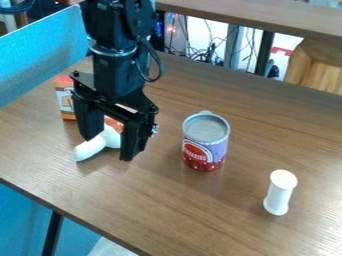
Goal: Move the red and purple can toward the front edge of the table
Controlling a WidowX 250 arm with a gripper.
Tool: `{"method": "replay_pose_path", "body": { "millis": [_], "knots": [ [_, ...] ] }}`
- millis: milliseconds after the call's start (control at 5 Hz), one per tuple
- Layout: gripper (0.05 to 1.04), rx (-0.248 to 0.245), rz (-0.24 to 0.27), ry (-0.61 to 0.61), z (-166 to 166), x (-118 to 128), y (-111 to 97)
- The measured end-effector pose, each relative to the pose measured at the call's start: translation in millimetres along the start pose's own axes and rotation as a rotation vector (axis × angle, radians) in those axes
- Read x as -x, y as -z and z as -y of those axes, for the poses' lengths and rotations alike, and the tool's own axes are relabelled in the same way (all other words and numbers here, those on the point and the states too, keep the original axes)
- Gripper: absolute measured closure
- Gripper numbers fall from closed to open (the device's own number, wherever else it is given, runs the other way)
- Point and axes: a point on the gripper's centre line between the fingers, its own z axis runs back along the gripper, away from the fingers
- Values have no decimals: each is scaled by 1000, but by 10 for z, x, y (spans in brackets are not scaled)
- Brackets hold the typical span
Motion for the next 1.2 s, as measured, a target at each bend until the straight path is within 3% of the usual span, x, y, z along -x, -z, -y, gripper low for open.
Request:
{"method": "replay_pose_path", "body": {
  "millis": [200,400,600,800,1200],
  "knots": [
    [83,7,-22,-1,11,13,50],
    [83,120,-11,-21,159,-141,45],
    [83,146,45,-37,188,-352,-76],
    [83,152,70,-33,267,-598,-116],
    [83,99,142,-24,388,-1063,9]
  ]
}}
